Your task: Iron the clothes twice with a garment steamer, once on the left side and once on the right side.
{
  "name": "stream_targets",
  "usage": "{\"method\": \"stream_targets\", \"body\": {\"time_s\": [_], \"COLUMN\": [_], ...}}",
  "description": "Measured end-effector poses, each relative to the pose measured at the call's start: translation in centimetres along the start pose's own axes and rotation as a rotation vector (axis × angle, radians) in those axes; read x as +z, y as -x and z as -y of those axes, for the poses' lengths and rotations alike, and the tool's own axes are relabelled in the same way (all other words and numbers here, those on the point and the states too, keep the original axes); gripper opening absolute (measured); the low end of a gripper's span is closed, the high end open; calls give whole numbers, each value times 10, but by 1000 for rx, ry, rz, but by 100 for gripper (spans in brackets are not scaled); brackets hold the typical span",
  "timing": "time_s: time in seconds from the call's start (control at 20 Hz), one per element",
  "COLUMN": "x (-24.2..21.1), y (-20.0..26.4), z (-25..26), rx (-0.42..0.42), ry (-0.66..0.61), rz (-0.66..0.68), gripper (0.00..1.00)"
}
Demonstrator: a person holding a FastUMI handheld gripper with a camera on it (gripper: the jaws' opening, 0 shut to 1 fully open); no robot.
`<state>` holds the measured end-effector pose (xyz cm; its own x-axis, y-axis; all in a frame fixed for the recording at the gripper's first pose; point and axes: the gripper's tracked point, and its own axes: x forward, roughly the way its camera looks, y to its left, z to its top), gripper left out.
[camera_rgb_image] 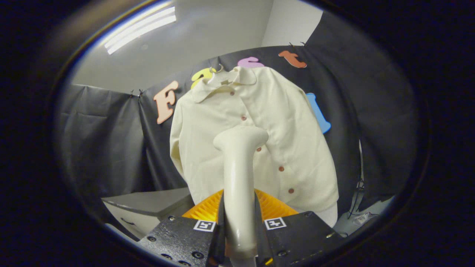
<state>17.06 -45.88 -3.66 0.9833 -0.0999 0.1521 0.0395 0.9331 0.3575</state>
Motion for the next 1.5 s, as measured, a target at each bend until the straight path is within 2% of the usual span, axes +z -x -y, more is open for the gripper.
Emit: {"method": "stream_targets", "body": {"time_s": [0.2,0.4,0.55,0.9,1.3,1.5], "x": [53,81,85,36,-42,-77], "y": [-36,-66,-89,-88,-54,-37], "z": [25,40,55,71,105,116], "rx": [-34,-31,-46,-19,-93,-123], "ry": [-14,-50,-36,-75,-123,-186], "rz": [57,122,127,80,-14,-48], "gripper": [33,33,33,33,33,33]}}
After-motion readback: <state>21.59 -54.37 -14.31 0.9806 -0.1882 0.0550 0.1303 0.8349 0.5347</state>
